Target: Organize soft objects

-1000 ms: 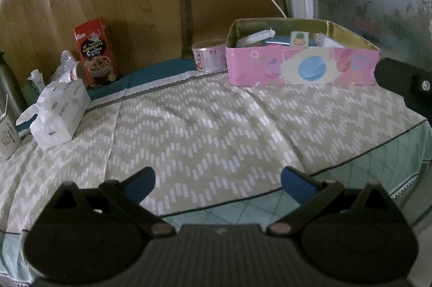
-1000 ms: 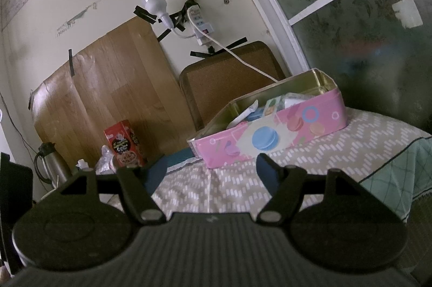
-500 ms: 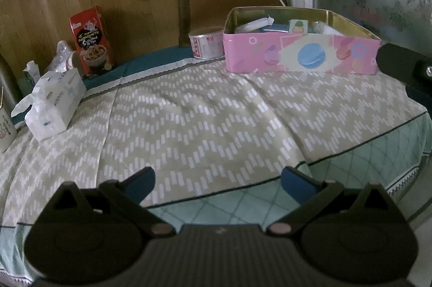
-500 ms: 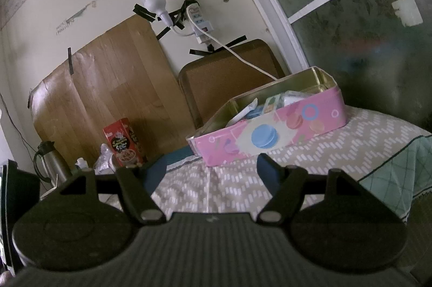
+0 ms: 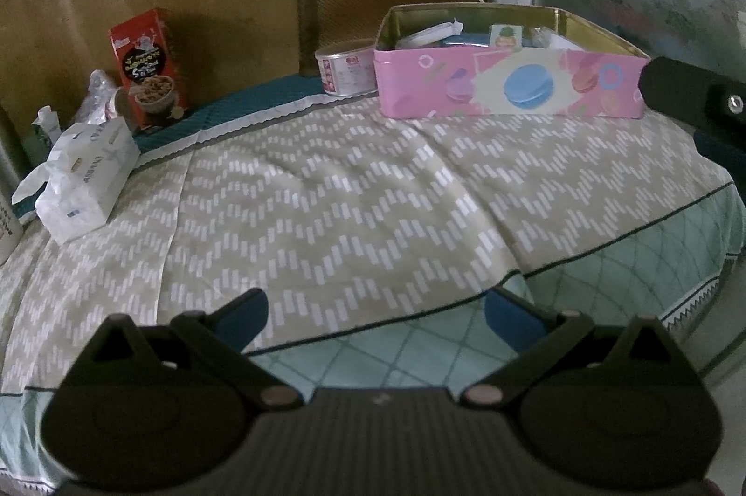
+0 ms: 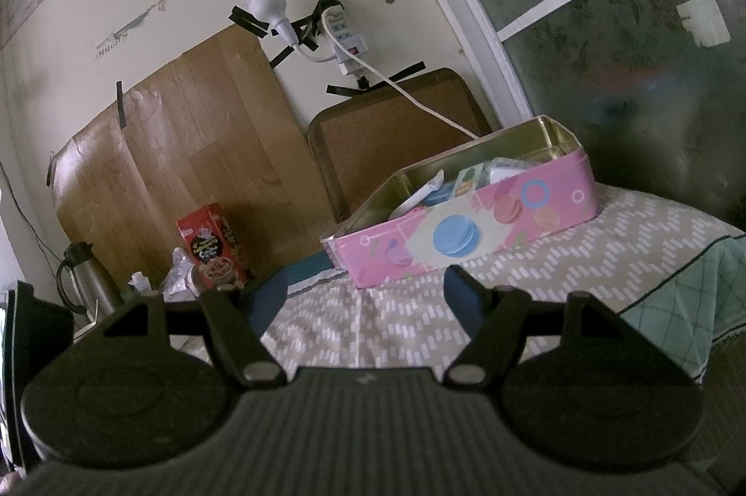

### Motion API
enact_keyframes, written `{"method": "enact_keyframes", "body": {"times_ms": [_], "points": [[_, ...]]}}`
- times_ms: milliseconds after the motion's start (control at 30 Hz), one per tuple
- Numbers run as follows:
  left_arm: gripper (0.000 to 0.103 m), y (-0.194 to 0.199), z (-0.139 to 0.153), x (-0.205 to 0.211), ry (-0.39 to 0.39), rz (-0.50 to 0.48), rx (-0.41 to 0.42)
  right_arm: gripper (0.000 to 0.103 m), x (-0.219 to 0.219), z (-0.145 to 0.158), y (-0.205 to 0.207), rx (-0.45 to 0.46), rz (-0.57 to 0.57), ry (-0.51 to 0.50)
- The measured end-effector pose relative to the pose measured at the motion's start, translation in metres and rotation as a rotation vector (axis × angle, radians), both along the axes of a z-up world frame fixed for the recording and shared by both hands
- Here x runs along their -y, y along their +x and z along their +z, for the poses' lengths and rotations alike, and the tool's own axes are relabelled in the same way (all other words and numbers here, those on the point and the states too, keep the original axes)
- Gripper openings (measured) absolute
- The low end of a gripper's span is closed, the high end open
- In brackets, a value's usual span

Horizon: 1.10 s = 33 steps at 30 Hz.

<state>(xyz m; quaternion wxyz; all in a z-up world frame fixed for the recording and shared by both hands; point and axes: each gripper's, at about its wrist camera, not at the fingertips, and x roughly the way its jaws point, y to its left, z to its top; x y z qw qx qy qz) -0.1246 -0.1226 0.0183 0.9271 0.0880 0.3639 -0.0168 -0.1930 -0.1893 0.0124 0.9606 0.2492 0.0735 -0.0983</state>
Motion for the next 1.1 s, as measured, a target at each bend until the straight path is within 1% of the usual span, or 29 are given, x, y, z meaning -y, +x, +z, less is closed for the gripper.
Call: {"method": "enact_keyframes", "body": {"times_ms": [1100], "points": [[0.103,-0.0029,-0.0035,0.0024,0.007,-0.011,-0.004,0.076,0.0,-0.0002,-0.0005,-0.01,-0.005,0.0]]}}
